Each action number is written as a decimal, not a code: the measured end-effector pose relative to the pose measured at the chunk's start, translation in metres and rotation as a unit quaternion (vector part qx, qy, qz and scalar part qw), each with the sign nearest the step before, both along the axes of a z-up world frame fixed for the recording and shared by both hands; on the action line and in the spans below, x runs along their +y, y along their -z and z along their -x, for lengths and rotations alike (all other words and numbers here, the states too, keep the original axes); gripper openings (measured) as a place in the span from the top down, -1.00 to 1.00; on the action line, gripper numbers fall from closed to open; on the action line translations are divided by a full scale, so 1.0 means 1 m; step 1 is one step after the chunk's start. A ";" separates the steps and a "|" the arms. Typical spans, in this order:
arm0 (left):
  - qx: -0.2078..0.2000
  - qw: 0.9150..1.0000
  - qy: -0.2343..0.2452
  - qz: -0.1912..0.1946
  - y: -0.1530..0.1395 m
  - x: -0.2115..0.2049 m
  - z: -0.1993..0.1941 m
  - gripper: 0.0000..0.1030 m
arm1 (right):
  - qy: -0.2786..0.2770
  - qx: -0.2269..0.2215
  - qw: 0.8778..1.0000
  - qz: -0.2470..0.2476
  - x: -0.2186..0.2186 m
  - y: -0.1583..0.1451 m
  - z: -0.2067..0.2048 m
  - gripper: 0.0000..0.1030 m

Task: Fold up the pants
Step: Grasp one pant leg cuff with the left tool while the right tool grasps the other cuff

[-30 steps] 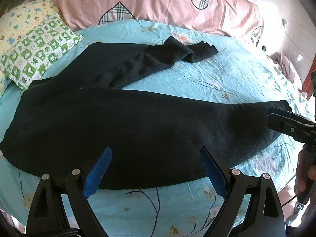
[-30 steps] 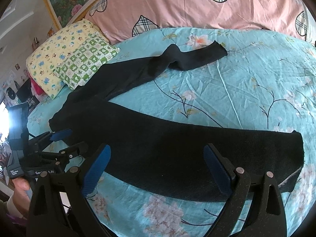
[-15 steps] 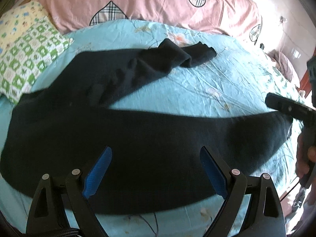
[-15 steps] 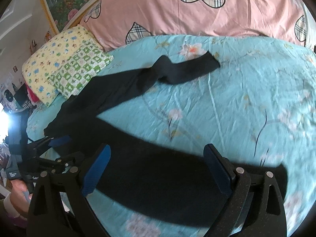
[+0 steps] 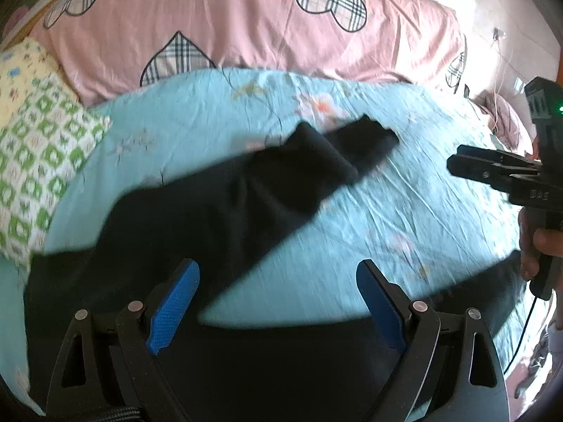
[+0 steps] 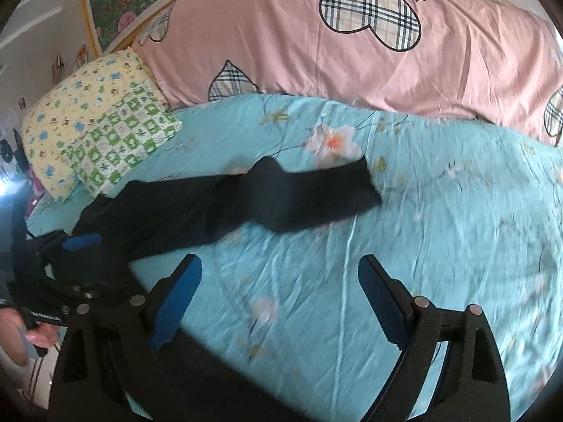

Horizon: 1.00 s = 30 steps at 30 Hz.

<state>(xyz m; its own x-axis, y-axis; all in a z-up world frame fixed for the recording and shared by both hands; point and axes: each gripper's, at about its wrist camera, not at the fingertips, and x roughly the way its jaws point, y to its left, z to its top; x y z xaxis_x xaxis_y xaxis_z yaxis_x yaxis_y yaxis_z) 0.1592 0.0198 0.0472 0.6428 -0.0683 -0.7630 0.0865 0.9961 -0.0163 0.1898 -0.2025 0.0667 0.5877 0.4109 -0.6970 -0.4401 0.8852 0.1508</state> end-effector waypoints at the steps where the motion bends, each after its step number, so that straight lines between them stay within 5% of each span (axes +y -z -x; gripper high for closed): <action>1: -0.006 1.000 0.001 -0.007 -0.003 0.002 -0.010 -0.78 | 0.000 0.002 1.000 0.002 0.001 0.000 -0.009 -0.67; 6: -0.014 1.000 0.019 -0.014 -0.008 0.007 -0.053 -0.66 | 0.011 0.024 1.000 -0.002 -0.002 0.009 -0.058 -0.41; 23: 0.090 0.991 0.098 -0.021 0.044 0.011 -0.198 -0.64 | 0.025 0.114 0.993 0.010 -0.008 0.060 -0.198 -0.12; 27: 0.117 0.988 0.102 -0.025 0.058 0.013 -0.214 -0.63 | 0.027 0.133 0.991 -0.007 -0.010 0.073 -0.212 0.21; 28: 0.125 0.987 0.100 -0.022 0.062 0.013 -0.217 -0.54 | 0.027 0.138 0.990 -0.015 -0.011 0.074 -0.213 0.33; 29: 0.136 0.986 0.098 -0.021 0.067 0.013 -0.219 -0.23 | 0.028 0.141 0.989 -0.023 -0.012 0.075 -0.213 0.60; 30: 0.147 0.984 0.097 -0.019 0.071 0.014 -0.221 -0.02 | 0.029 0.140 0.989 -0.029 -0.013 0.074 -0.211 0.67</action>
<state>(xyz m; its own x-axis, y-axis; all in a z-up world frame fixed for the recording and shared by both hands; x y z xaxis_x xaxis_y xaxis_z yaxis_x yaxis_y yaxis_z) 0.3801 0.0339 -0.0236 0.3717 -0.1358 -0.9184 0.2732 0.9614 -0.0316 0.4013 -0.2151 -0.0072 0.3992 0.4261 -0.8118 -0.3232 0.8940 0.3103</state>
